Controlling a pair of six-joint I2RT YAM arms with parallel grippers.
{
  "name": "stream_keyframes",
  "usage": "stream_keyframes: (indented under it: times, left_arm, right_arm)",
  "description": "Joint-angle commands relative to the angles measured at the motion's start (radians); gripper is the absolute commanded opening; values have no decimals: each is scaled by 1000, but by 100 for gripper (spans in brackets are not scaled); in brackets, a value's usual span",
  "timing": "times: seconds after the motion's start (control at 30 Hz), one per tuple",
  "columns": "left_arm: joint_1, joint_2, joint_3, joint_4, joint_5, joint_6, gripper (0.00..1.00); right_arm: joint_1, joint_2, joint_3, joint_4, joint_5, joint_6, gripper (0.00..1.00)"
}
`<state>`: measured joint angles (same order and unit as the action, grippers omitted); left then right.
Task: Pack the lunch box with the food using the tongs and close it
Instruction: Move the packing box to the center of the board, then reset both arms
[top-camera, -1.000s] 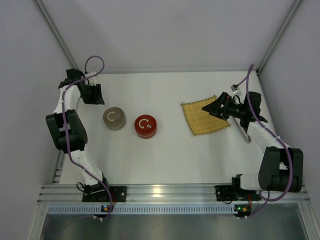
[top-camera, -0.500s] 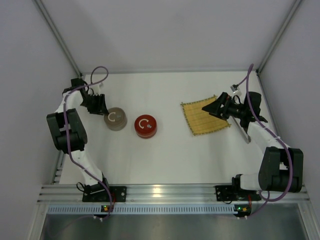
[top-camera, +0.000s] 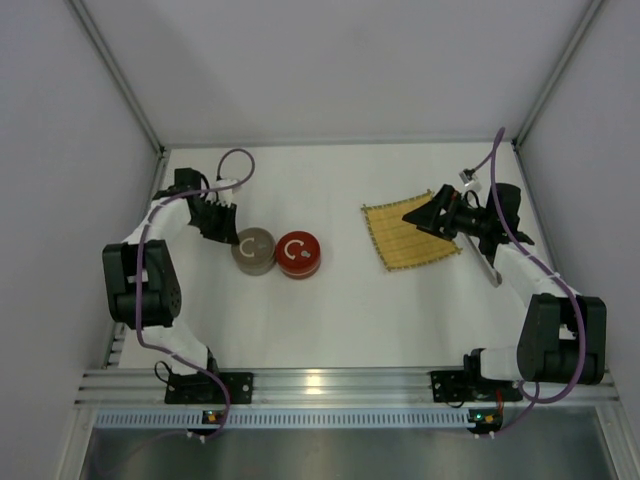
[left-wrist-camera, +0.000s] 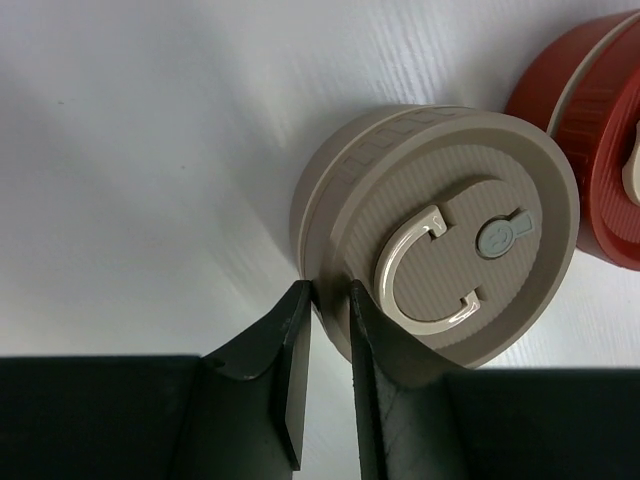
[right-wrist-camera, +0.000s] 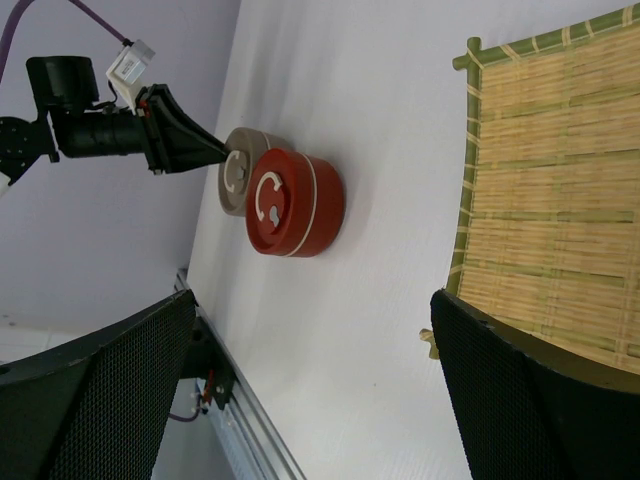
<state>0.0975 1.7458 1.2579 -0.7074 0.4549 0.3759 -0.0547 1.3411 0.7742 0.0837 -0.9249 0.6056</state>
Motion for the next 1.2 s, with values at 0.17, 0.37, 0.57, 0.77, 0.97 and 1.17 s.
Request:
stream_keyframes:
  times: [0.17, 0.37, 0.57, 0.77, 0.97, 1.17]
  left_arm:
    - [-24, -64, -133, -27, -39, 67, 24]
    - [-50, -127, -164, -52, 30, 72, 37]
    - [-53, -213, -71, -87, 28, 43, 61]
    - [-50, -287, 95, -124, 24, -35, 98]
    - [-29, -308, 55, -43, -5, -178, 98]
    - [59, -354, -104, 138, -30, -253, 98]
  right_arm:
    - [13, -45, 40, -1, 3, -26, 100]
    - [19, -40, 37, 5, 6, -26, 99]
    - [19, -46, 46, -5, 17, -52, 99]
    - [19, -69, 97, -123, 70, -200, 99]
    - [18, -128, 142, -303, 246, -496, 100]
    - [16, -237, 67, -348, 389, -667, 99]
